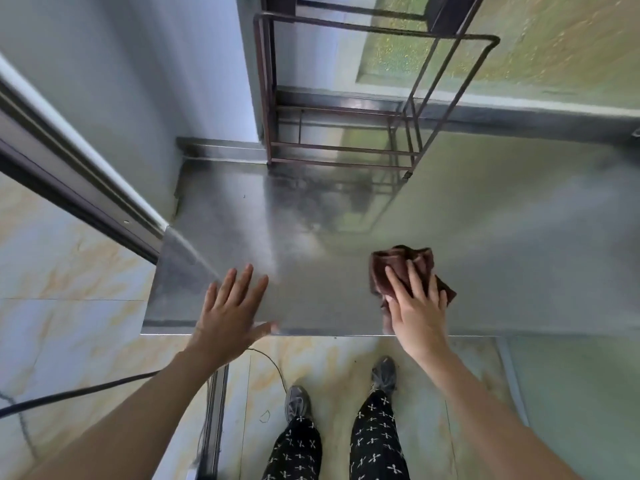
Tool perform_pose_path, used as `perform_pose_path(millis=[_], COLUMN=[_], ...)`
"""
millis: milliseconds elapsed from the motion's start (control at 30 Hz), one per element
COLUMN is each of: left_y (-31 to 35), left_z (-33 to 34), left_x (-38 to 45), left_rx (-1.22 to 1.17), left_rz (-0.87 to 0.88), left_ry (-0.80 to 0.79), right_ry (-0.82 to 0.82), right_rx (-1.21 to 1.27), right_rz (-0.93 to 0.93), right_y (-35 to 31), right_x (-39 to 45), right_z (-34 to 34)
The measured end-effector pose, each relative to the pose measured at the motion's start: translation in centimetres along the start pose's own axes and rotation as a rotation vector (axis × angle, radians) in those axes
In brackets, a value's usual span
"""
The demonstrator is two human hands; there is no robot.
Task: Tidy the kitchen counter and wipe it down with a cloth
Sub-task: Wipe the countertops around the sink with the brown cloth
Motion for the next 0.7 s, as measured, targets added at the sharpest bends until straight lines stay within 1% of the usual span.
perform_pose_path(millis=[100,133,167,200,233,300,333,400,433,467,533,633,700], left_y=[0.8,1.0,1.4,2.0,2.9,5.0,6.2,8.7,10.0,11.3,13.6,15.9,17.3], left_z=[-1.2,-1.6,-2.1,-2.4,-2.8,-3.3,-3.5,-3.7,-3.9,-4.0,-3.9,-3.9,-4.4], left_x=[0.1,0.2,0.3,0.6,1.1,2.2,2.8,3.7,4.1,4.4,5.3,6.5,7.1], left_rx=[-0.094,-0.131,-0.159,-0.173,-0.175,-0.160,-0.149,-0.123,-0.109,-0.087,-0.029,0.009,-0.015], left_rz=[-0.023,-0.043,-0.062,-0.068,-0.057,-0.018,0.003,0.058,0.088,0.123,0.173,0.196,0.226], left_ry=[0.031,0.050,0.064,0.076,0.082,0.073,0.067,0.046,0.041,0.045,0.039,0.012,0.029], right_ry=[-0.038,-0.054,-0.056,-0.016,0.002,-0.071,-0.119,-0.163,-0.186,-0.192,-0.187,-0.113,-0.071], right_rx=[0.119,0.147,0.158,0.140,0.119,0.066,0.054,0.049,0.050,0.049,0.051,0.035,0.059], right_rz=[0.330,0.393,0.400,0.332,0.220,-0.022,-0.104,-0.181,-0.175,-0.146,-0.032,0.127,0.272], right_y=[4.7,4.5,3.4,1.7,-0.2,-2.6,-2.7,-1.3,0.0,1.6,5.4,12.2,15.9], right_x=[-0.3,-0.6,-1.0,-1.4,-1.9,-3.4,-4.0,-4.4,-4.4,-4.2,-3.8,-3.0,-2.5], right_z=[0.0,0.3,0.4,0.1,0.2,0.9,1.2,0.7,0.7,0.5,-0.1,-1.5,-2.5])
Point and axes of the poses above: each hand's wrist, its own x-axis towards the middle knuckle, its own z-axis out of the palm, y = z × x, the point moved 9 cm from there along x, towards the middle knuckle, and after that the axes turned 5 degrees about x, right-handed, at the moved point
